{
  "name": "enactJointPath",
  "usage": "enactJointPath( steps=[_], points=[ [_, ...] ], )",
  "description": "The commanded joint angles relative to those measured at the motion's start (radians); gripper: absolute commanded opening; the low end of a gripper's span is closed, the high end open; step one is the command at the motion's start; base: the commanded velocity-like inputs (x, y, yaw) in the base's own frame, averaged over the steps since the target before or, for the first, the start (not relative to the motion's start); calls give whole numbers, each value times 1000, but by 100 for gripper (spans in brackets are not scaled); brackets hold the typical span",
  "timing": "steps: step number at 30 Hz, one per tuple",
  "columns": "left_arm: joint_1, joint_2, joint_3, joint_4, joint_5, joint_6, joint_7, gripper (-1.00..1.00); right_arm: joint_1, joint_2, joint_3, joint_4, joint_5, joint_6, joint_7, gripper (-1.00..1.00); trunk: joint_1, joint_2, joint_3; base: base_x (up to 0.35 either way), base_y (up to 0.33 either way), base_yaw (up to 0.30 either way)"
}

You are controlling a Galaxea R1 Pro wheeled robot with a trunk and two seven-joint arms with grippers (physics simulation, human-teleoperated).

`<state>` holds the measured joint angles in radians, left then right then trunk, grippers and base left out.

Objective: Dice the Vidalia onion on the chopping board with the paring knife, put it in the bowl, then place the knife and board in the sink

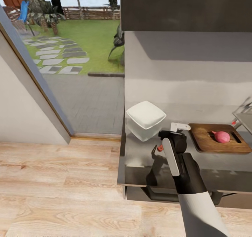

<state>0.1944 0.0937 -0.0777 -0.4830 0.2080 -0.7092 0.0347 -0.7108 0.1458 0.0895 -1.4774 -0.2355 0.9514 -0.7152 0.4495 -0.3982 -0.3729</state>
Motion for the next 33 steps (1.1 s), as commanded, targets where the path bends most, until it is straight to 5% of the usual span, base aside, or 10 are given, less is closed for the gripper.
enactJointPath(
  steps=[1,33],
  points=[
    [0,1,-8,-2,9,-2,4,100,-1,0,1,0,-10,3,-10,100,1,-2,-3,0,0,0],
    [0,1,-8,-1,8,-1,4,100,-1,2,1,2,-11,3,-10,100,1,-2,-9,-74,0,0]
  ],
)
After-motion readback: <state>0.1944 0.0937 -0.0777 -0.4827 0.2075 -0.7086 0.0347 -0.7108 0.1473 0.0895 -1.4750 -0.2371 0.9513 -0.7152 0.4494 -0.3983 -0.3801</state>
